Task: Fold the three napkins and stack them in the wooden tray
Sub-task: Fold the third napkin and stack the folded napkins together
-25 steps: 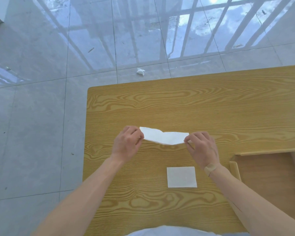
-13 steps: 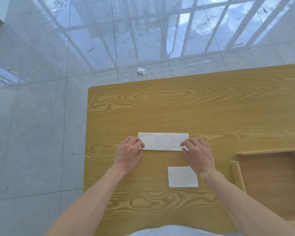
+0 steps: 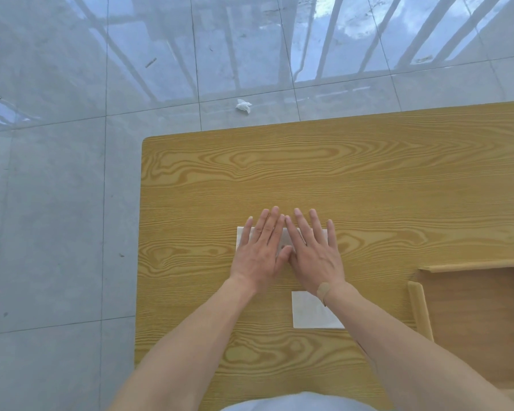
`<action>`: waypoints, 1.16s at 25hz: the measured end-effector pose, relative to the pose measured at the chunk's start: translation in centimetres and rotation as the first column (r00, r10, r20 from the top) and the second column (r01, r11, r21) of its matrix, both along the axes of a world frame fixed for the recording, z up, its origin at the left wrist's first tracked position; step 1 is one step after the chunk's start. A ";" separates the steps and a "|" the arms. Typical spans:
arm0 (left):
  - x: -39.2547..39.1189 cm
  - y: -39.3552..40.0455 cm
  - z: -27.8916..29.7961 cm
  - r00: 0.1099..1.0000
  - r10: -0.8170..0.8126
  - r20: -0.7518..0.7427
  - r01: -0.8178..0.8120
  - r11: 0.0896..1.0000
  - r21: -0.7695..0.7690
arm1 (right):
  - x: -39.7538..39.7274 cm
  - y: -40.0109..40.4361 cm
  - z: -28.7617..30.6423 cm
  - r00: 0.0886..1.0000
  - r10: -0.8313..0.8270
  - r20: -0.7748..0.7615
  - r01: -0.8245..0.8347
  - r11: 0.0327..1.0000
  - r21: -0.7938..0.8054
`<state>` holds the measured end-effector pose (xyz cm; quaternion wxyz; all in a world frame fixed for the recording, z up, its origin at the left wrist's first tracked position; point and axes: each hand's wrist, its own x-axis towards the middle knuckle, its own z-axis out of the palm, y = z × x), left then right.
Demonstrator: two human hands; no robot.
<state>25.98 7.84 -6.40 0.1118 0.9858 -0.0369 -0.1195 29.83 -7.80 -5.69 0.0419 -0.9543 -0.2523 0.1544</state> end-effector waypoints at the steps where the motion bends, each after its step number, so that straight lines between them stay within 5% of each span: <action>1: 0.2 0.0 -0.3 1.000 0.004 -0.011 -0.003 1.000 0.005 | 0.3 0.0 -0.3 1.000 0.002 -0.001 -0.002 1.000 -0.010; 29: -1.3 3.6 -2.0 0.999 0.038 0.003 -0.038 0.996 0.087 | 0.8 -4.1 -3.4 0.991 -0.097 0.095 0.100 0.995 -0.020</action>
